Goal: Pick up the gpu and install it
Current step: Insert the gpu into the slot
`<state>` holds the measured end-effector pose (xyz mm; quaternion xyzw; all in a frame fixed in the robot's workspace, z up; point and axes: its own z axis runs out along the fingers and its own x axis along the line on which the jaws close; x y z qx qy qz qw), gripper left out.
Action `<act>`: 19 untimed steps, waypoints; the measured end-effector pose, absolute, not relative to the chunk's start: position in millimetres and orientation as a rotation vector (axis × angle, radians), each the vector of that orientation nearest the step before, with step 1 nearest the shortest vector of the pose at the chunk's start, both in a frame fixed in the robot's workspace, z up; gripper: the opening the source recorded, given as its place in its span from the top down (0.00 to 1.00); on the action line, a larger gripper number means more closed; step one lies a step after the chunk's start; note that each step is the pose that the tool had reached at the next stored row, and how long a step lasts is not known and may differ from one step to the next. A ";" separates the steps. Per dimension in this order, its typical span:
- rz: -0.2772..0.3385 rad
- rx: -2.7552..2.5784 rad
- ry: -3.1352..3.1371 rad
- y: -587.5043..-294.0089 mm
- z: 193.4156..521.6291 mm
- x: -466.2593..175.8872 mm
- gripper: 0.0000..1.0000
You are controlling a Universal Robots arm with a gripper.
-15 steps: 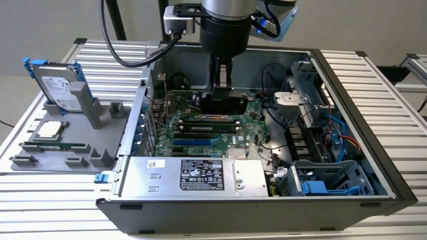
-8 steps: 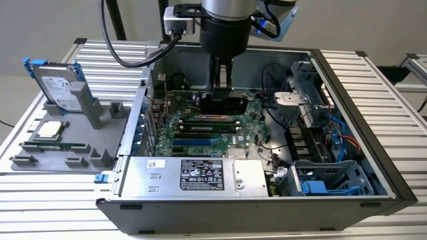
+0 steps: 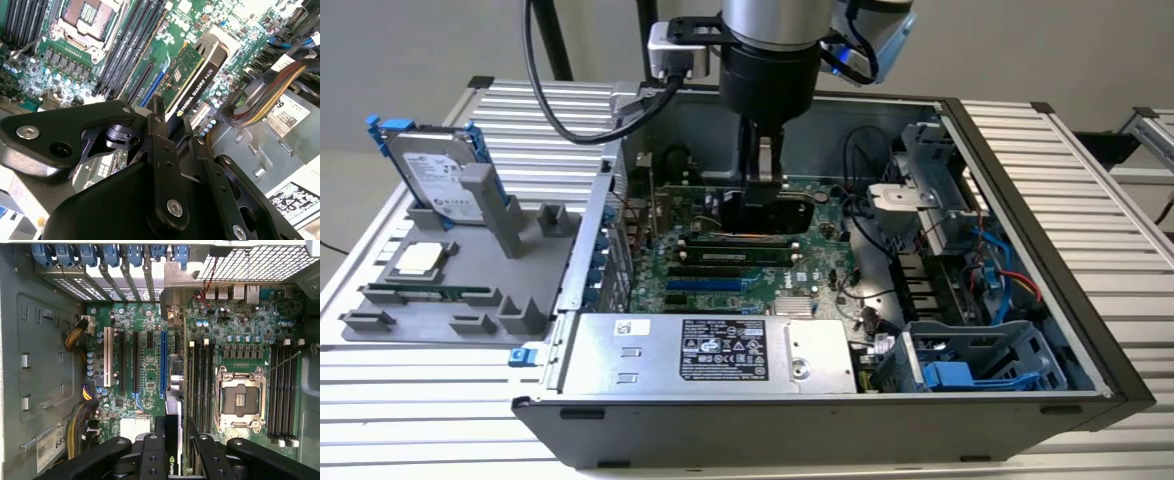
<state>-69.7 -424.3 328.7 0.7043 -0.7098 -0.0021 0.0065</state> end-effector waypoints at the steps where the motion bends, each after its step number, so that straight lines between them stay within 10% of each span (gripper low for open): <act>1: -0.007 2.204 -2.221 -424.3 326.9 -69.7 1.00; 19: -0.006 2.204 -2.221 -424.3 317.4 -69.7 1.00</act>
